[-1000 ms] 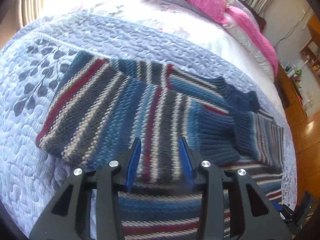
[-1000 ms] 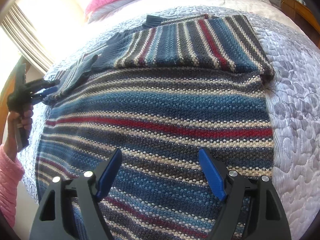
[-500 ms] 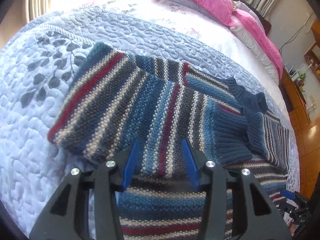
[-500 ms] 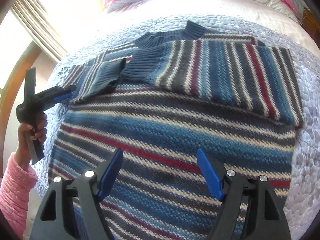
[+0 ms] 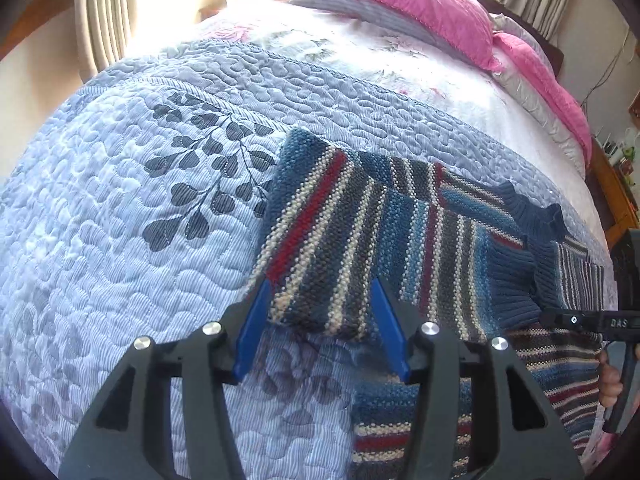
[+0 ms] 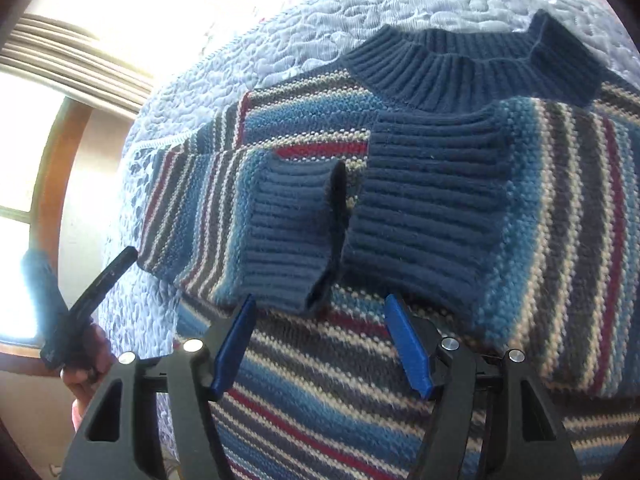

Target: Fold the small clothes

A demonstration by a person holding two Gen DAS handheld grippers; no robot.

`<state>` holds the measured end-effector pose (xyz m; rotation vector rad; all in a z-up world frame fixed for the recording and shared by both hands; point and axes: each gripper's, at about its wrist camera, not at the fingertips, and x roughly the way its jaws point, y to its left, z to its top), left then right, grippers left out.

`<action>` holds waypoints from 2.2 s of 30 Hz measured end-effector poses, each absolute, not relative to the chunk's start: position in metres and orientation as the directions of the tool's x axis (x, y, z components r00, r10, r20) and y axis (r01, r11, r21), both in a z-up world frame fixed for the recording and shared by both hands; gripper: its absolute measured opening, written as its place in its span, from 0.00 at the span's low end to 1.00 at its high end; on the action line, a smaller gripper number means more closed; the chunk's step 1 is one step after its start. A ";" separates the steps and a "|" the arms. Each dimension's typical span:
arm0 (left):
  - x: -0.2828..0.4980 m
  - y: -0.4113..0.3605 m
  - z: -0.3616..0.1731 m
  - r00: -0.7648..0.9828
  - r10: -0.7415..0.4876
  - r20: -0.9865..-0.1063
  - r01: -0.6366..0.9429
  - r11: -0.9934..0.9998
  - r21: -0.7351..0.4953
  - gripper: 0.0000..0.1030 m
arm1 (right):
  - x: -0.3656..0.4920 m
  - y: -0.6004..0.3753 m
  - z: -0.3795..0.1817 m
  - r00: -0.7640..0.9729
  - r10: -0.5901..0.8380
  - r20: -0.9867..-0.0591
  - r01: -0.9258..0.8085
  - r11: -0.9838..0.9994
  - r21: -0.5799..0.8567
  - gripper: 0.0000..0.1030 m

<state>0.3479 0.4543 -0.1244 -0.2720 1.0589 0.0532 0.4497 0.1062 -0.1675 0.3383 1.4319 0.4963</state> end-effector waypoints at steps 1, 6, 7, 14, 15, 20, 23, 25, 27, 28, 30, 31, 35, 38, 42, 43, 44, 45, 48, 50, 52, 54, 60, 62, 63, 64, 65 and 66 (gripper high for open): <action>0.347 0.457 -0.124 0.495 -0.083 -0.865 -0.178 0.964 -0.195 0.54 | 0.454 0.109 -0.171 0.064 0.519 -0.852 -0.117 0.852 0.510 0.63; 0.344 0.468 -0.131 0.483 -0.082 -0.872 -0.213 0.955 -0.208 0.54 | 0.462 0.128 -0.168 0.083 0.513 -0.854 -0.144 0.854 0.500 0.53; 0.344 0.468 -0.133 0.479 -0.083 -0.874 -0.220 0.952 -0.211 0.54 | 0.462 0.133 -0.166 0.084 0.500 -0.862 -0.166 0.860 0.482 0.44; 0.345 0.465 -0.134 0.484 -0.088 -0.871 -0.236 0.945 -0.227 0.54 | 0.455 0.140 -0.132 0.131 0.587 -0.799 -0.277 0.795 0.539 0.06; 0.345 0.464 -0.133 0.489 -0.088 -0.868 -0.234 0.945 -0.228 0.54 | 0.453 0.137 -0.121 0.142 0.619 -0.772 -0.282 0.773 0.568 0.06; 0.350 0.455 -0.127 0.499 -0.084 -0.862 -0.226 0.948 -0.223 0.54 | 0.443 0.106 -0.073 0.237 0.628 -0.741 -0.335 0.769 0.544 0.06; 0.354 0.440 -0.128 0.500 -0.104 -0.860 -0.202 0.951 -0.232 0.60 | 0.443 0.072 -0.056 0.308 0.601 -0.738 -0.324 0.795 0.512 0.06; 0.358 0.427 -0.130 0.498 -0.116 -0.859 -0.180 0.956 -0.233 0.60 | 0.444 0.049 -0.053 0.333 0.587 -0.738 -0.297 0.808 0.509 0.06; 0.361 0.410 -0.132 0.495 -0.121 -0.861 -0.147 0.965 -0.219 0.60 | 0.443 0.027 -0.054 0.353 0.555 -0.753 -0.272 0.831 0.486 0.06; 0.363 0.401 -0.132 0.493 -0.121 -0.861 -0.128 0.969 -0.210 0.60 | 0.441 0.017 -0.056 0.360 0.540 -0.761 -0.255 0.841 0.476 0.06; 0.365 0.386 -0.133 0.494 -0.118 -0.861 -0.102 0.976 -0.192 0.60 | 0.440 -0.003 -0.060 0.376 0.515 -0.770 -0.225 0.857 0.463 0.06; 0.366 0.380 -0.133 0.497 -0.109 -0.861 -0.095 0.979 -0.179 0.58 | 0.441 -0.013 -0.063 0.390 0.499 -0.774 -0.209 0.867 0.453 0.06; 0.372 0.363 -0.136 0.498 -0.084 -0.863 -0.078 0.987 -0.141 0.58 | 0.440 -0.047 -0.086 0.409 0.407 -0.817 -0.142 0.913 0.383 0.06; 0.379 0.356 -0.152 0.454 -0.080 -0.888 -0.072 0.989 -0.126 0.58 | 0.447 -0.054 -0.120 0.361 0.346 -0.866 -0.106 0.938 0.330 0.09; 0.382 0.352 -0.170 0.425 -0.054 -0.904 -0.070 0.993 -0.092 0.58 | 0.444 -0.065 -0.146 0.330 0.294 -0.897 -0.066 0.955 0.289 0.17; 0.381 0.352 -0.169 0.425 -0.057 -0.904 -0.067 0.993 -0.094 0.58 | 0.443 -0.067 -0.146 0.337 0.282 -0.898 -0.054 0.958 0.281 0.22; 0.380 0.353 -0.165 0.425 -0.060 -0.903 -0.068 0.993 -0.098 0.58 | 0.440 -0.070 -0.141 0.351 0.274 -0.895 -0.051 0.960 0.274 0.22; 0.379 0.354 -0.160 0.434 -0.068 -0.898 -0.072 0.991 -0.109 0.57 | 0.437 -0.071 -0.134 0.375 0.269 -0.887 -0.057 0.962 0.268 0.22; 0.376 0.349 -0.138 0.486 -0.117 -0.866 -0.057 0.985 -0.165 0.57 | 0.434 -0.067 -0.108 0.422 0.319 -0.849 -0.099 0.947 0.306 0.22; 0.379 0.338 -0.133 0.487 -0.155 -0.860 -0.029 0.981 -0.193 0.59 | 0.433 -0.055 -0.098 0.410 0.372 -0.833 -0.142 0.928 0.344 0.22; 0.382 0.326 -0.137 0.465 -0.178 -0.867 0.000 0.980 -0.201 0.59 | 0.436 -0.041 -0.103 0.371 0.387 -0.844 -0.159 0.922 0.353 0.22; 0.381 0.319 -0.148 0.445 -0.173 -0.878 0.010 0.982 -0.189 0.59 | 0.435 -0.034 -0.117 0.346 0.339 -0.875 -0.155 0.940 0.303 0.22; 0.376 0.326 -0.180 0.413 -0.190 -0.891 0.005 0.979 -0.206 0.60 | 0.425 -0.045 -0.160 0.314 0.342 -0.886 -0.082 0.939 0.333 0.22; 0.377 0.326 -0.182 0.413 -0.194 -0.890 0.010 0.978 -0.208 0.61 | 0.424 -0.050 -0.165 0.320 0.367 -0.873 -0.062 0.928 0.368 0.22; 0.377 0.325 -0.183 0.412 -0.187 -0.892 0.016 0.980 -0.198 0.61 | 0.424 -0.052 -0.166 0.321 0.377 -0.869 -0.054 0.923 0.381 0.22; 0.377 0.323 -0.183 0.411 -0.179 -0.894 0.023 0.982 -0.186 0.61 | 0.424 -0.053 -0.168 0.322 0.383 -0.866 -0.048 0.920 0.389 0.22; 0.377 0.321 -0.183 0.412 -0.172 -0.895 0.029 0.984 -0.176 0.61 | 0.424 -0.054 -0.170 0.322 0.386 -0.865 -0.045 0.919 0.393 0.22; 0.378 0.320 -0.183 0.412 -0.167 -0.895 0.033 0.985 -0.169 0.61 | 0.424 -0.054 -0.171 0.322 0.386 -0.865 -0.045 0.919 0.393 0.22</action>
